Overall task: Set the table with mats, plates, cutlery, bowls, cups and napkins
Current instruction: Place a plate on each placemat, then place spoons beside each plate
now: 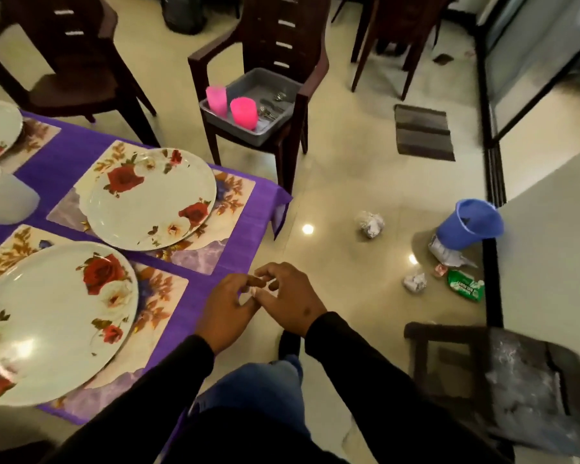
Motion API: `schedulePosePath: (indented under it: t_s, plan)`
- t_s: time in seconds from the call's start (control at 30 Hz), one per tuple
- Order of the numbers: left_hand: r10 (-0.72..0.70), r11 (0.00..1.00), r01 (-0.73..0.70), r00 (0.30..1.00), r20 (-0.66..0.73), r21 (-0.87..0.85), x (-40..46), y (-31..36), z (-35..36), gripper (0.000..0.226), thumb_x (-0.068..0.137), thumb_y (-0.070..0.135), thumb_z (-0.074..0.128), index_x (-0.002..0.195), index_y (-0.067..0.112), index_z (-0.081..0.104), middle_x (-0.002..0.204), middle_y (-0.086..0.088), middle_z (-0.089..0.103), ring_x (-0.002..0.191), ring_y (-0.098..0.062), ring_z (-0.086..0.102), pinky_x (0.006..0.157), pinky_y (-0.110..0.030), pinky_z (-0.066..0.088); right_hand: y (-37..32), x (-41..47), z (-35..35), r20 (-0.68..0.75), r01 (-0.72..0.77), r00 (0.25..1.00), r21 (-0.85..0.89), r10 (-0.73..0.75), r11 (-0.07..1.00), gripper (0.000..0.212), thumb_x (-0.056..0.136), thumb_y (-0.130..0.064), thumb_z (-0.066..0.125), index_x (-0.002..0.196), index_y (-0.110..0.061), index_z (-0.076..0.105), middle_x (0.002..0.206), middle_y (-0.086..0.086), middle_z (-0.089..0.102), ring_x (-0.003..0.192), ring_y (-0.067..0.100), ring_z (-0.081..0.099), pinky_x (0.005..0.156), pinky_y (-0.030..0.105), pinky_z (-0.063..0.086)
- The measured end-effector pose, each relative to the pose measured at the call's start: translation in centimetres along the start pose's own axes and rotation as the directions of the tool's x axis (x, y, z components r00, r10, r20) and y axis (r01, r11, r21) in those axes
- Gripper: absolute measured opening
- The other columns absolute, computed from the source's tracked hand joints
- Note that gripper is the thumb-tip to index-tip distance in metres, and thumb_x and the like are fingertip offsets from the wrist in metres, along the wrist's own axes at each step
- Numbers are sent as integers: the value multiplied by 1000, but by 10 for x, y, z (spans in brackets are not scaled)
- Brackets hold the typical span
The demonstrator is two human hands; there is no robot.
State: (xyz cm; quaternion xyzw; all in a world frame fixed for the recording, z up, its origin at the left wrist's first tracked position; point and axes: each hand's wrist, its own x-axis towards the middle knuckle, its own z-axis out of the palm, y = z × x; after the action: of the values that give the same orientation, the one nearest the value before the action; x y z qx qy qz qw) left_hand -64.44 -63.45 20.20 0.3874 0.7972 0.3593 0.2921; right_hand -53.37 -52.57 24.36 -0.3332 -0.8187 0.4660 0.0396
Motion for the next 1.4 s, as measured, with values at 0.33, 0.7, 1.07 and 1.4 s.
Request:
schedulePosePath:
  t_s: [0.33,0.7,1.07,1.4]
  plan:
    - [-5,998,4,1000,-3,-59,191,86,32,20,96,24,66,114,18,69,109,4,65,100,-10,61,80,-18,45,37,154,-141,-4,18,1000,16,-18,1000,19,90,-21,67,109,-17,67,106,-2,62,92,14,63,84,25,53]
    - [-127,989,112,976,-175,-91,382,168,65,17,95,19,68,112,19,71,108,5,68,97,-8,65,86,-25,54,86,344,-272,125,64,989,80,-73,995,22,94,-23,64,114,-14,66,108,0,67,94,11,64,84,26,57]
    - [-326,923,201,862,-388,-329,525,198,54,30,92,1,63,116,18,68,105,5,72,94,-4,67,80,-16,52,72,516,-326,267,233,932,84,-247,969,16,91,-13,65,106,-10,71,99,0,71,91,13,66,86,27,55]
    - [-512,773,274,802,-308,-571,719,160,13,21,95,5,66,115,11,66,104,-3,70,89,-7,65,72,-12,50,66,701,-362,276,117,957,-75,-92,990,32,88,-18,71,119,-11,63,101,1,66,87,13,62,70,3,43]
